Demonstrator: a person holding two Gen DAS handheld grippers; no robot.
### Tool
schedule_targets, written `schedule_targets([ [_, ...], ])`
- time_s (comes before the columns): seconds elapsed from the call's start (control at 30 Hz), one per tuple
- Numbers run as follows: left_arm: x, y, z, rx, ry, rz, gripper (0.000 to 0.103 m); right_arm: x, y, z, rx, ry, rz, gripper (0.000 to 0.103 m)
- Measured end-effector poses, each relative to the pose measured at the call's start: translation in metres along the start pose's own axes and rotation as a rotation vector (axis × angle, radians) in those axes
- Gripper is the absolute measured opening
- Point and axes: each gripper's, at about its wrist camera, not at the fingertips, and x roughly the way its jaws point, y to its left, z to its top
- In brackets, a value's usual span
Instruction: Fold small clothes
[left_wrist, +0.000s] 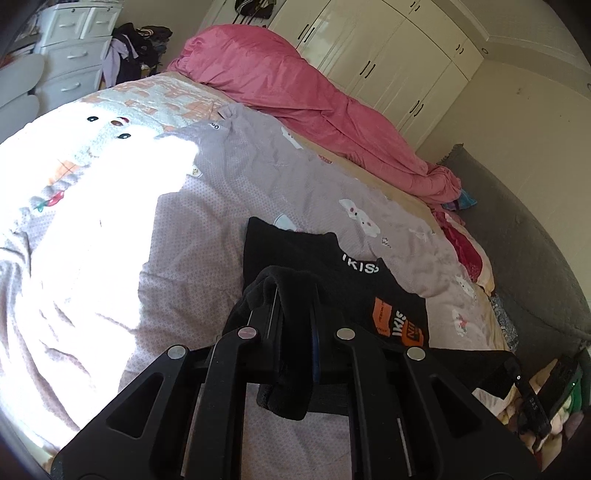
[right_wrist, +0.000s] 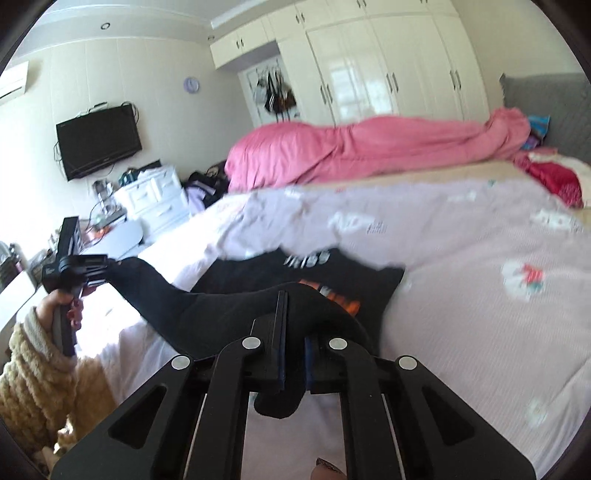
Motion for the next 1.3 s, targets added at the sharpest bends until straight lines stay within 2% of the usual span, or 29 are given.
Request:
schedule_targets([
  [0.17,0.010,-0.004,0.025,-0.023,-0.023,-0.023,0.004,0.021,-0.028,0.020,0.055,-0.034,-0.014,0.006],
  [0.37,0.036,-0.001,0.045,-0.038,-0.019,-0.017,0.004,0.053,-0.058,0.030,0.135,-0.024,-0.032,0.006],
  [0.6,0.069,0.002,0.056,-0.054,0.001,0.000,0.004,0.093,-0.078,0.035,0.208,0.036,-0.043,0.006],
  [0.8,0.105,0.016,0.049,-0.084,0.055,0.036,0.006,0.130,-0.101,0.023,0.301,0.148,-0.050,0.006],
  [0.87,0.113,0.023,0.045,-0.097,0.070,0.039,0.007,0.138,-0.109,0.016,0.339,0.183,-0.070,0.011],
  [0.9,0.114,0.025,0.044,-0.104,0.071,0.040,0.015,0.140,-0.112,0.013,0.356,0.192,-0.086,0.013],
  [0.93,0.112,0.027,0.043,-0.106,0.059,0.046,0.023,0.139,-0.116,0.011,0.376,0.191,-0.098,0.023],
  [0.97,0.109,0.029,0.043,-0.111,0.044,0.049,0.036,0.136,-0.121,0.009,0.402,0.184,-0.106,0.045],
  [1.0,0.104,0.032,0.043,-0.120,0.029,0.040,0.038,0.132,-0.125,0.008,0.430,0.172,-0.104,0.053],
  [1.1,0.086,0.032,0.046,-0.107,-0.011,0.041,0.038,0.119,-0.130,0.007,0.444,0.141,-0.111,0.054],
  [1.23,0.065,0.017,0.035,0.000,-0.042,0.068,0.038,0.097,-0.111,0.011,0.323,0.096,-0.130,0.054],
  [1.3,0.061,0.008,0.025,0.059,-0.035,0.083,0.038,0.087,-0.093,0.009,0.224,0.087,-0.140,0.050],
])
